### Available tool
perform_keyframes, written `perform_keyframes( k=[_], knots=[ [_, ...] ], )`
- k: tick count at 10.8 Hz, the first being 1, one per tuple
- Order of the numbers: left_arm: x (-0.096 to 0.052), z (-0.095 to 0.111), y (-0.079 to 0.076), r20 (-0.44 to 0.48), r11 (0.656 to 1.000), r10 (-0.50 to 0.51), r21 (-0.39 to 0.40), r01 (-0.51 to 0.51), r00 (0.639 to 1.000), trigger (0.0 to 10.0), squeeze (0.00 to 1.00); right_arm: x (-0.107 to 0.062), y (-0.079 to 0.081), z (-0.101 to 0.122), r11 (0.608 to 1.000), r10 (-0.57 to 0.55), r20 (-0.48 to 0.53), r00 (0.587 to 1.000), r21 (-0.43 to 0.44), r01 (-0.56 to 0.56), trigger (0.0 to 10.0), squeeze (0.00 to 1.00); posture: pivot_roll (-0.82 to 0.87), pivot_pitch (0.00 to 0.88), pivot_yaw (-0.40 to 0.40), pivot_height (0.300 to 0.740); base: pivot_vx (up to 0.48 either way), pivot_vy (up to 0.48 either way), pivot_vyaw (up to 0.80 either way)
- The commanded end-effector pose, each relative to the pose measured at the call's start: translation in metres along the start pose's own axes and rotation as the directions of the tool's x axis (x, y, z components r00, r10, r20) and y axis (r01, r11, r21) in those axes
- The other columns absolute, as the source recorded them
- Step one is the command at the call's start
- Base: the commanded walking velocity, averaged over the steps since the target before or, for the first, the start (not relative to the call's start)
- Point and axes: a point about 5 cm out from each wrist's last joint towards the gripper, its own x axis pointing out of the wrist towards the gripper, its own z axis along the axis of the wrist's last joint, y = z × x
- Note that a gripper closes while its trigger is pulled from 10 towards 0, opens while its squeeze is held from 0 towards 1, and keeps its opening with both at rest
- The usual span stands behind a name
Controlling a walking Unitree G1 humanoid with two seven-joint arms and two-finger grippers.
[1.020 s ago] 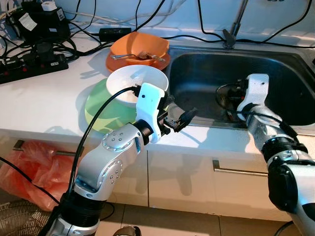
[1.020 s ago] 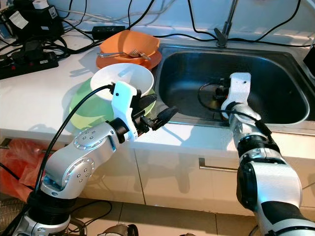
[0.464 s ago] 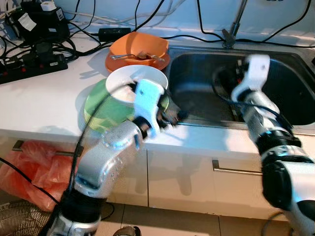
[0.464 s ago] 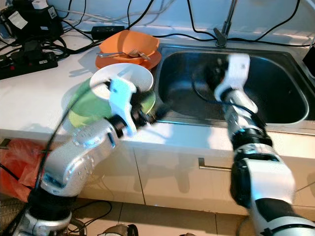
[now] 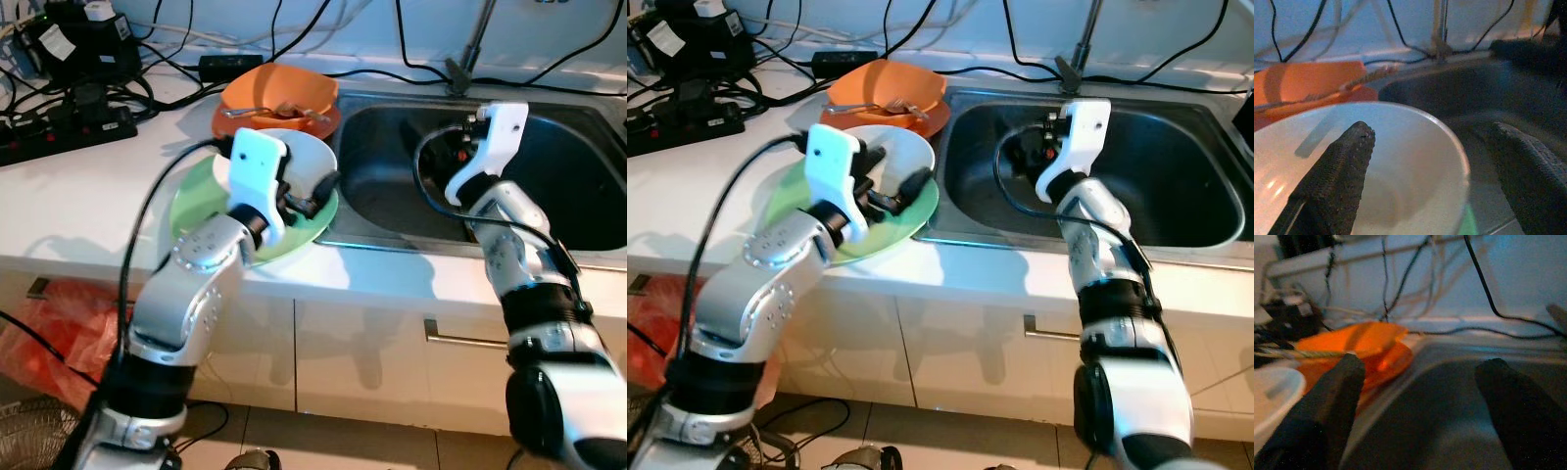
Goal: Kitchen organization
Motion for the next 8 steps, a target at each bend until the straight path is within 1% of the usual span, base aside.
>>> perform_keyframes(
  k=[1, 2, 3, 4, 5, 6, 8],
  knots=[
    [0.002, -0.001, 0.005, -0.047, 0.999, -0.012, 0.052, 0.014, 0.999, 10.0, 0.00, -0.004, 0.005, 0.007, 0.999, 0.037, 0.010, 0.999, 0.012, -0.037, 10.0, 0.00, 0.01, 0.097, 0.009, 0.740, 0.000, 0.000, 0.00],
    [0.003, -0.004, 0.008, -0.092, 0.994, -0.055, 0.089, 0.063, 0.994, 10.0, 0.00, -0.010, 0.010, 0.009, 0.997, 0.075, -0.002, 0.997, 0.001, -0.075, 10.0, 0.00, 0.01, 0.097, 0.008, 0.740, 0.000, 0.000, 0.00],
    [0.003, -0.005, 0.008, -0.136, 0.979, -0.126, 0.145, 0.146, 0.983, 10.0, 0.00, -0.013, 0.016, 0.011, 0.992, 0.124, -0.014, 0.992, -0.007, -0.124, 10.0, 0.00, 0.00, 0.096, 0.010, 0.740, 0.000, 0.000, 0.00],
    [0.003, -0.005, 0.010, -0.176, 0.962, -0.163, 0.192, 0.196, 0.971, 10.0, 0.00, -0.018, 0.022, 0.014, 0.982, 0.186, -0.035, 0.982, -0.012, -0.186, 10.0, 0.00, 0.00, 0.094, 0.012, 0.740, 0.000, 0.000, 0.00],
    [0.004, -0.004, 0.012, -0.188, 0.950, -0.181, 0.219, 0.221, 0.965, 10.0, 0.00, -0.022, 0.028, 0.015, 0.969, 0.244, -0.064, 0.968, -0.015, -0.245, 10.0, 0.00, 0.00, 0.093, 0.014, 0.740, 0.000, 0.000, 0.00],
    [0.004, -0.001, 0.014, -0.198, 0.938, -0.201, 0.244, 0.247, 0.959, 10.0, 0.00, -0.029, 0.035, 0.015, 0.947, 0.315, -0.104, 0.943, -0.028, -0.319, 10.0, 0.00, 0.00, 0.092, 0.014, 0.740, 0.000, 0.000, 0.00],
    [0.003, -0.002, 0.023, -0.252, 0.910, -0.219, 0.296, 0.290, 0.943, 10.0, 0.00, -0.039, 0.043, 0.017, 0.913, 0.399, -0.153, 0.904, -0.026, -0.407, 10.0, 0.00, -0.01, 0.091, 0.013, 0.740, 0.000, 0.000, 0.00]
  ],
)
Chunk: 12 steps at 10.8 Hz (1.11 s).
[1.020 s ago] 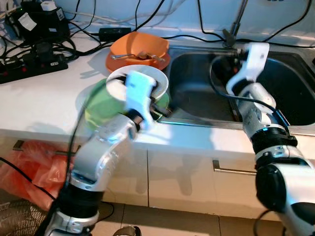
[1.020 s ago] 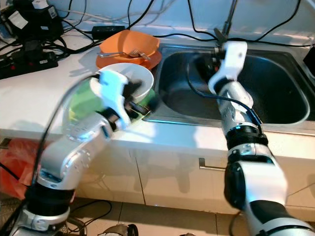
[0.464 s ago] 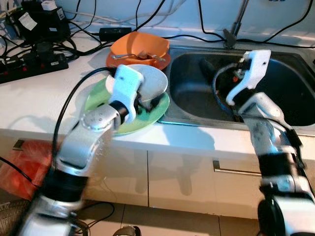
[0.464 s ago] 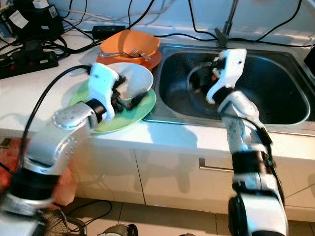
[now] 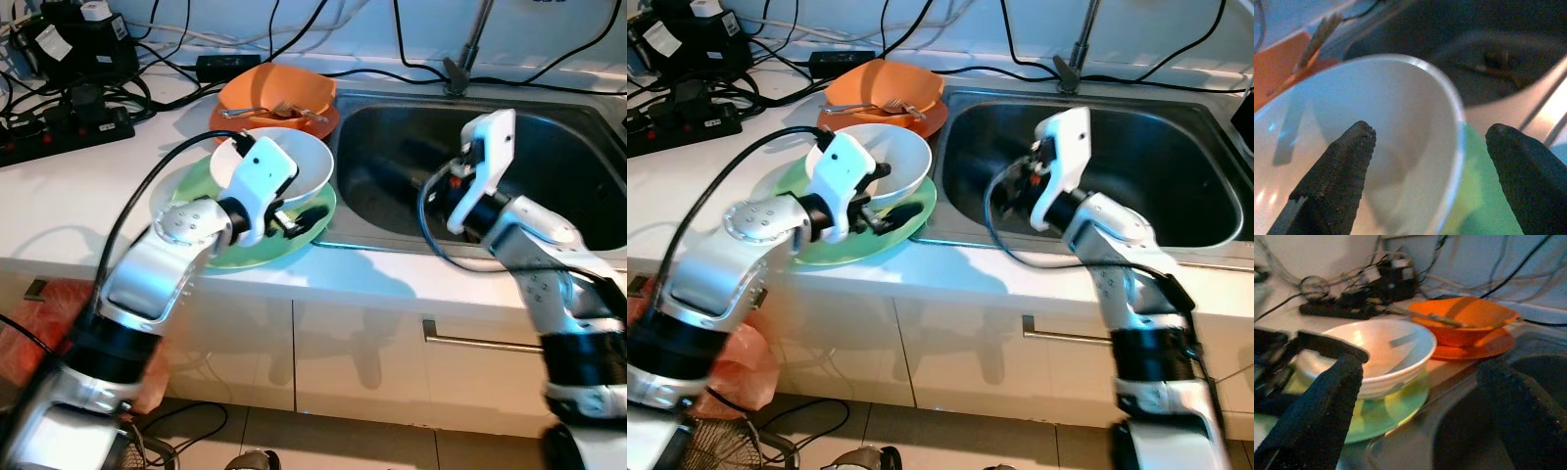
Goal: Kitchen organization
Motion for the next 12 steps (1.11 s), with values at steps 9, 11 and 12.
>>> perform_keyframes(
  k=[9, 11, 12],
  knots=[
    [-0.008, -0.018, 0.018, -0.108, 0.980, -0.046, 0.190, 0.066, 0.993, 0.0, 0.00, -0.016, 0.012, -0.002, 0.995, 0.096, -0.116, 0.989, 0.002, -0.096, 10.0, 0.00, 0.00, 0.075, 0.018, 0.740, 0.000, 0.000, 0.00],
    [-0.008, -0.021, 0.018, -0.118, 0.972, -0.047, 0.223, 0.073, 0.992, 0.0, 0.00, -0.016, 0.012, -0.003, 0.995, 0.097, -0.120, 0.988, 0.005, -0.097, 10.0, 0.00, 0.00, 0.071, 0.014, 0.740, 0.000, 0.000, 0.00],
    [-0.009, -0.024, 0.017, -0.132, 0.964, -0.045, 0.253, 0.078, 0.990, 0.0, 0.00, -0.016, 0.012, -0.004, 0.995, 0.098, -0.122, 0.988, 0.005, -0.098, 10.0, 0.00, 0.00, 0.069, 0.013, 0.740, 0.000, 0.000, 0.00]
  ],
)
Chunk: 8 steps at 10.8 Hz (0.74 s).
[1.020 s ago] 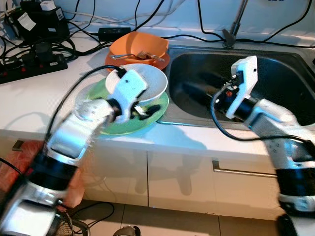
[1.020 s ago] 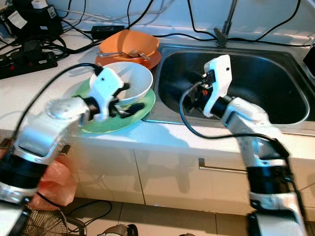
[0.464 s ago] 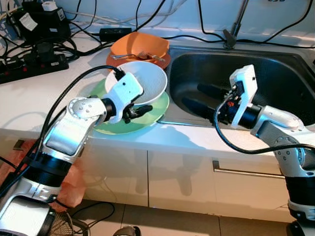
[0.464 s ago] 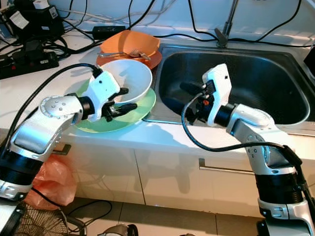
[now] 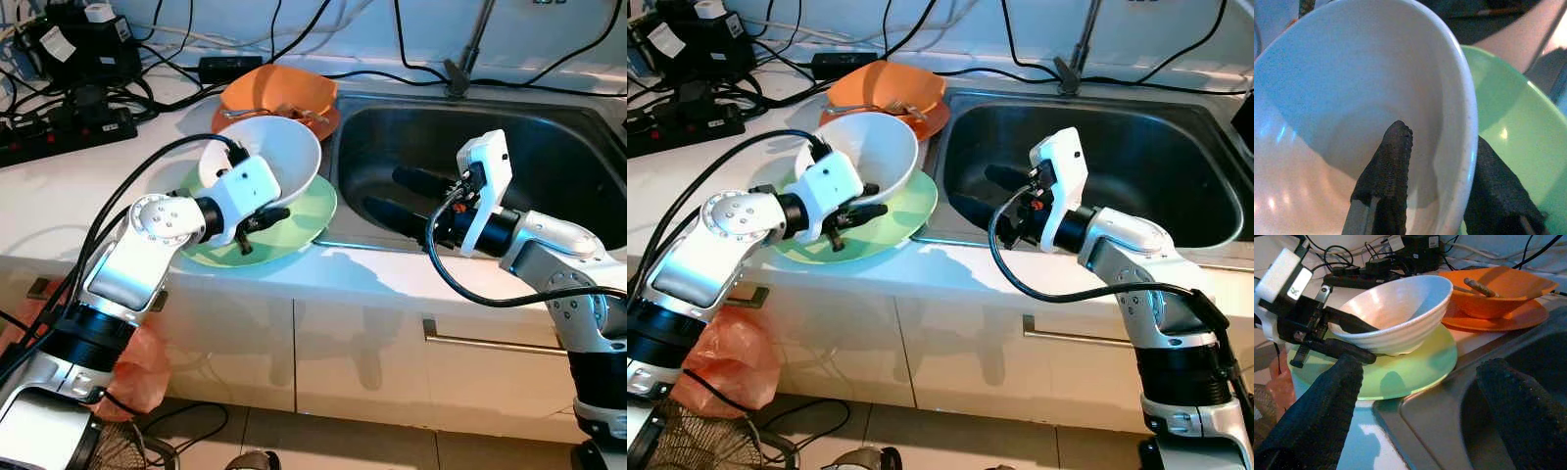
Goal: Kitchen organization
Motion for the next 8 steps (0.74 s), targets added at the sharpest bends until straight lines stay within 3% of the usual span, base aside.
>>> perform_keyframes(
  k=[1, 4, 8],
  knots=[
    [0.000, -0.006, -0.003, -0.027, 0.999, -0.018, 0.029, 0.019, 0.999, 0.0, 0.00, -0.001, 0.002, 0.002, 1.000, 0.015, -0.011, 1.000, -0.012, -0.015, 10.0, 0.00, 0.00, 0.067, 0.013, 0.740, 0.000, 0.000, 0.00],
    [0.003, -0.010, -0.007, -0.029, 0.995, -0.018, 0.102, 0.021, 0.999, 0.0, 0.00, -0.001, 0.001, 0.000, 1.000, 0.009, -0.011, 1.000, 0.007, -0.008, 10.0, 0.00, 0.00, 0.070, 0.016, 0.740, 0.000, 0.000, 0.00],
    [0.010, -0.011, -0.006, 0.034, 0.969, 0.127, 0.209, -0.131, 0.991, 0.0, 0.00, -0.002, -0.001, -0.002, 1.000, -0.006, -0.016, 1.000, 0.029, 0.006, 10.0, 0.00, -0.01, 0.078, 0.006, 0.740, 0.000, 0.000, 0.00]
  ],
)
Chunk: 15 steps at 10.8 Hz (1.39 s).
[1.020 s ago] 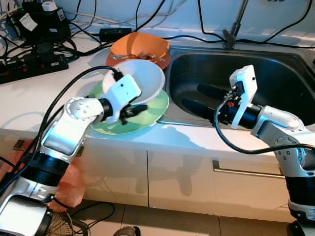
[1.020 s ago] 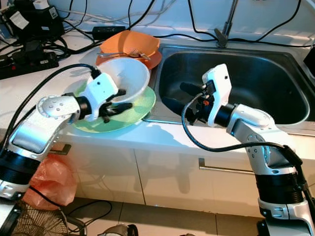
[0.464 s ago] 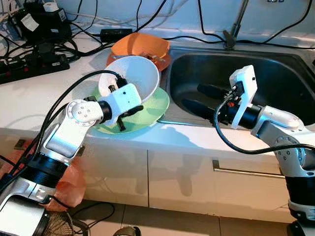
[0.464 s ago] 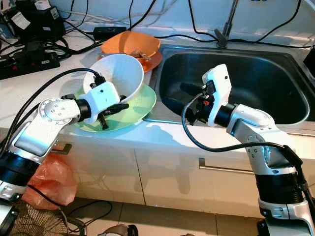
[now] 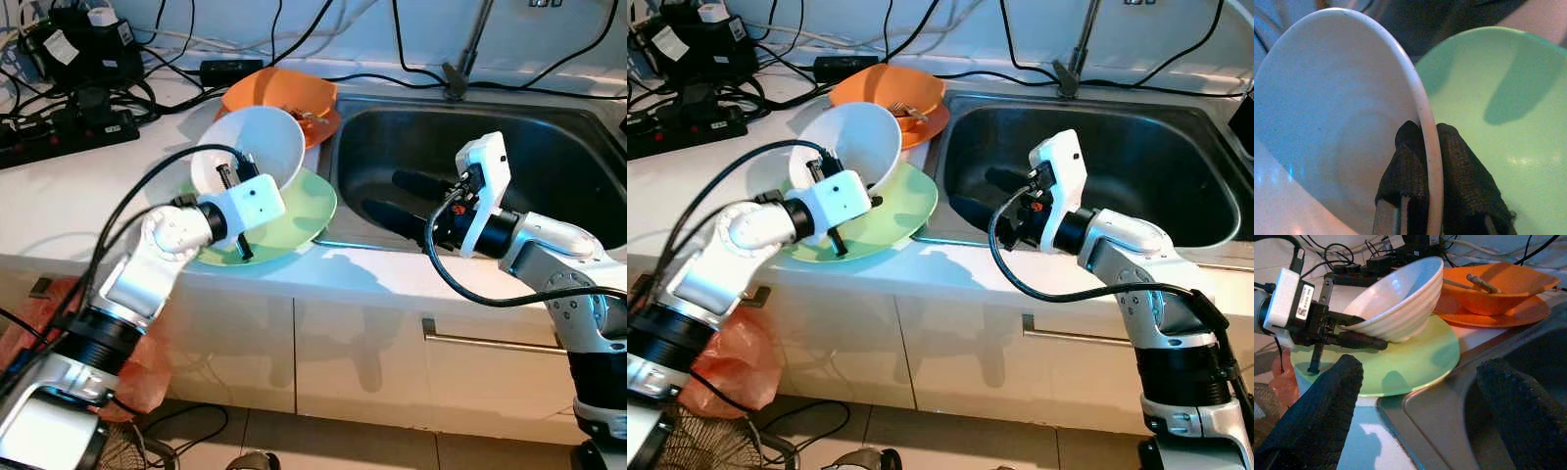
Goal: Kitchen organization
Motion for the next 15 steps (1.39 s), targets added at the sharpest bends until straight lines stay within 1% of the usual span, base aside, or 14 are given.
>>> perform_keyframes(
  k=[1, 2, 4, 5, 6, 7, 8, 9, 11, 12, 13, 15],
  knots=[
    [0.001, 0.001, -0.004, 0.011, 1.000, 0.011, 0.027, -0.011, 1.000, 0.0, 0.00, -0.001, -0.002, 0.001, 1.000, -0.004, 0.002, 1.000, 0.018, 0.004, 10.0, 0.00, 0.00, 0.078, 0.005, 0.740, 0.000, 0.000, 0.00],
    [0.003, 0.002, -0.009, 0.034, 0.998, 0.030, 0.053, -0.032, 0.999, 0.0, 0.00, 0.000, -0.002, 0.002, 1.000, -0.004, 0.005, 1.000, 0.026, 0.004, 10.0, 0.00, 0.00, 0.077, 0.004, 0.740, 0.000, 0.000, 0.00],
    [0.004, 0.004, -0.009, 0.062, 0.993, 0.072, 0.086, -0.077, 0.996, 0.0, 0.00, 0.002, -0.003, 0.003, 0.999, -0.004, 0.016, 1.000, 0.045, 0.004, 10.0, 0.00, 0.00, 0.075, 0.004, 0.740, 0.000, 0.000, 0.00],
    [0.005, 0.003, -0.008, 0.071, 0.986, 0.100, 0.129, -0.109, 0.992, 0.0, 0.00, 0.003, -0.003, 0.004, 0.998, -0.007, 0.026, 1.000, 0.057, 0.006, 10.0, 0.00, 0.00, 0.073, 0.003, 0.740, 0.000, 0.000, 0.00],
    [0.006, 0.003, -0.008, 0.074, 0.981, 0.109, 0.151, -0.119, 0.991, 0.0, 0.00, 0.003, -0.003, 0.004, 0.998, -0.010, 0.030, 0.999, 0.062, 0.008, 10.0, 0.00, 0.00, 0.073, 0.003, 0.740, 0.000, 0.000, 0.00],
    [0.007, 0.003, -0.012, 0.090, 0.968, 0.122, 0.208, -0.139, 0.988, 0.0, 0.00, 0.004, -0.004, 0.008, 0.996, -0.017, 0.055, 0.998, 0.088, 0.012, 10.0, 0.00, 0.00, 0.075, 0.001, 0.740, 0.000, 0.000, 0.00],
    [0.011, 0.001, -0.018, 0.104, 0.952, 0.126, 0.266, -0.149, 0.987, 0.0, 0.00, 0.008, -0.006, 0.022, 0.988, -0.034, 0.124, 0.992, 0.155, 0.014, 10.0, 0.00, 0.00, 0.086, 0.000, 0.740, 0.000, 0.000, 0.00],
    [0.012, 0.002, -0.019, 0.119, 0.942, 0.133, 0.294, -0.163, 0.984, 0.0, 0.00, 0.012, -0.009, 0.027, 0.983, -0.055, 0.142, 0.988, 0.181, 0.029, 10.0, 0.00, 0.00, 0.092, -0.005, 0.740, 0.000, 0.000, 0.00],
    [0.015, 0.016, -0.017, 0.210, 0.907, 0.170, 0.350, -0.236, 0.963, 0.0, 0.00, 0.022, -0.012, 0.039, 0.972, -0.091, 0.186, 0.978, 0.231, 0.046, 10.0, 0.00, 0.01, 0.067, -0.006, 0.740, 0.000, 0.000, 0.00],
    [0.018, 0.020, -0.019, 0.231, 0.902, 0.165, 0.359, -0.242, 0.959, 0.0, 0.00, 0.025, -0.012, 0.041, 0.969, -0.104, 0.191, 0.976, 0.239, 0.057, 10.0, 0.00, 0.01, 0.064, -0.003, 0.740, 0.000, 0.000, 0.00],
    [0.023, 0.026, -0.026, 0.263, 0.897, 0.141, 0.375, -0.236, 0.954, 0.0, 0.00, 0.027, -0.012, 0.043, 0.967, -0.112, 0.191, 0.975, 0.245, 0.064, 10.0, 0.00, 0.00, 0.058, -0.003, 0.740, 0.000, 0.000, 0.00],
    [0.031, 0.042, -0.030, 0.332, 0.882, 0.134, 0.389, -0.265, 0.934, 0.0, 0.00, 0.028, -0.015, 0.045, 0.963, -0.142, 0.180, 0.973, 0.252, 0.094, 10.0, 0.00, -0.01, 0.049, -0.004, 0.740, 0.000, 0.000, 0.00]
  ],
)
